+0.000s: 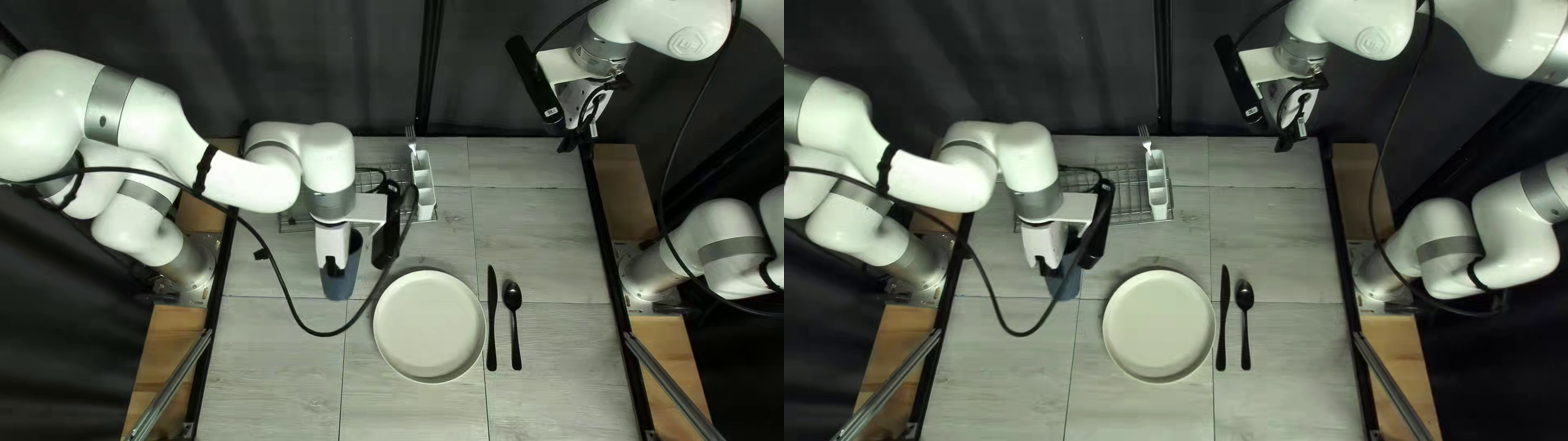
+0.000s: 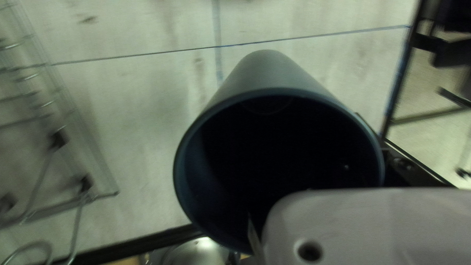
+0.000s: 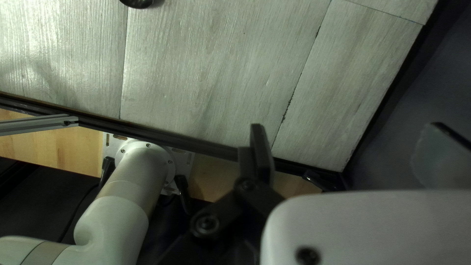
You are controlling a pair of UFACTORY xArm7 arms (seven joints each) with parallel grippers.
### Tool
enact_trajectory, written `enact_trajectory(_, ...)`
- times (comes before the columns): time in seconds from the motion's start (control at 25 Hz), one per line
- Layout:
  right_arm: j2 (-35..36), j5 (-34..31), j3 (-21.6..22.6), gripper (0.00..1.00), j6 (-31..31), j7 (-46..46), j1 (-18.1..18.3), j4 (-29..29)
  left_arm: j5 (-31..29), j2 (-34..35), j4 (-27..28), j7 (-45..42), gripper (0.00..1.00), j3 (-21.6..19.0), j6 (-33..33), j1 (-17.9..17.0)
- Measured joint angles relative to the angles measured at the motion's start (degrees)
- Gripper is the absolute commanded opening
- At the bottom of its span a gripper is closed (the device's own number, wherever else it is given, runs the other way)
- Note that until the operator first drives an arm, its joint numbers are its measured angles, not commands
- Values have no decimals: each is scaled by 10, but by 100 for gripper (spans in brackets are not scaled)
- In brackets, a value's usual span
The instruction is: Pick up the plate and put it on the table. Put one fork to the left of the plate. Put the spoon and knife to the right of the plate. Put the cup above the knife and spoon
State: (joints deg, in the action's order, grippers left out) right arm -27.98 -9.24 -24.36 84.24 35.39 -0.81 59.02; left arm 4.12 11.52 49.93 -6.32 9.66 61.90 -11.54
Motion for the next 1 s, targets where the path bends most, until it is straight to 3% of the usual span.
enact_trajectory(0.36, 0, 0, 0, 100, 0, 0, 0, 0, -110, -59, 8, -75, 0, -22, -76, 0)
enact_trajectory(0.76, 0, 0, 0, 100, 0, 0, 0, 0, -100, -150, 64, -36, 0, -10, -102, 13)
enact_trajectory(1.0, 0, 0, 0, 100, 0, 0, 0, 0, -100, -171, 68, -15, 0, -5, -117, 21)
